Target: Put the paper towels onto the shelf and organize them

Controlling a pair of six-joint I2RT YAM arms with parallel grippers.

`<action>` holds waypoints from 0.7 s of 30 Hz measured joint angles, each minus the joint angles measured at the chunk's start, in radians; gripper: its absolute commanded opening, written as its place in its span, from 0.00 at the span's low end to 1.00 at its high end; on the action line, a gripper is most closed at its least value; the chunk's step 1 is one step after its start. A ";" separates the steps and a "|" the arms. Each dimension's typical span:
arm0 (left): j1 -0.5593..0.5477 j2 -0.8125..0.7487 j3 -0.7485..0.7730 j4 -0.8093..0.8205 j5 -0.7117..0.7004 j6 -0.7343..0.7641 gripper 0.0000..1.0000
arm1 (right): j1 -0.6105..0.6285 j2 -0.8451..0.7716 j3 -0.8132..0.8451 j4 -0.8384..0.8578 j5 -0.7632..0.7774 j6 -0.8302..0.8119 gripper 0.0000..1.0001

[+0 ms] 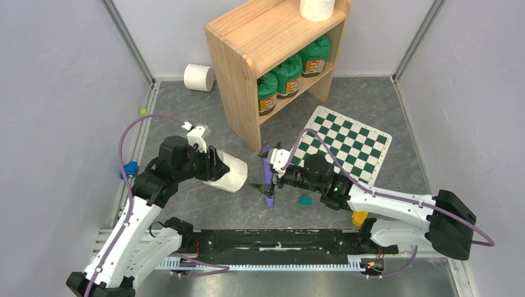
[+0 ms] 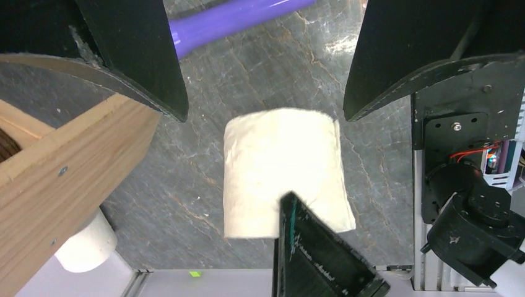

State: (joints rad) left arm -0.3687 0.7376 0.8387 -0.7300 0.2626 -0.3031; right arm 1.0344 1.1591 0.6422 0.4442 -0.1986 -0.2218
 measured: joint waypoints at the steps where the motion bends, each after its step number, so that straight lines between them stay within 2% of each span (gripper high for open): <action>1: -0.015 -0.005 0.001 0.000 0.011 0.006 0.05 | 0.006 0.008 0.006 0.005 0.002 -0.004 0.98; 7: -0.094 -0.012 0.030 0.005 0.071 0.086 0.09 | 0.009 0.021 0.033 0.018 0.000 -0.019 0.98; 13: -0.162 -0.014 0.045 0.007 0.137 0.179 0.07 | 0.009 0.020 0.051 0.011 -0.060 -0.058 0.98; 21: -0.245 -0.012 0.098 0.006 0.197 0.337 0.06 | -0.003 0.009 0.134 -0.137 -0.173 -0.174 0.98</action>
State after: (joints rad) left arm -0.6136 0.7254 0.9363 -0.7242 0.4595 0.0341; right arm 1.0313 1.1683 0.7765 0.3077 -0.3717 -0.3954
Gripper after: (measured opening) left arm 0.520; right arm 0.979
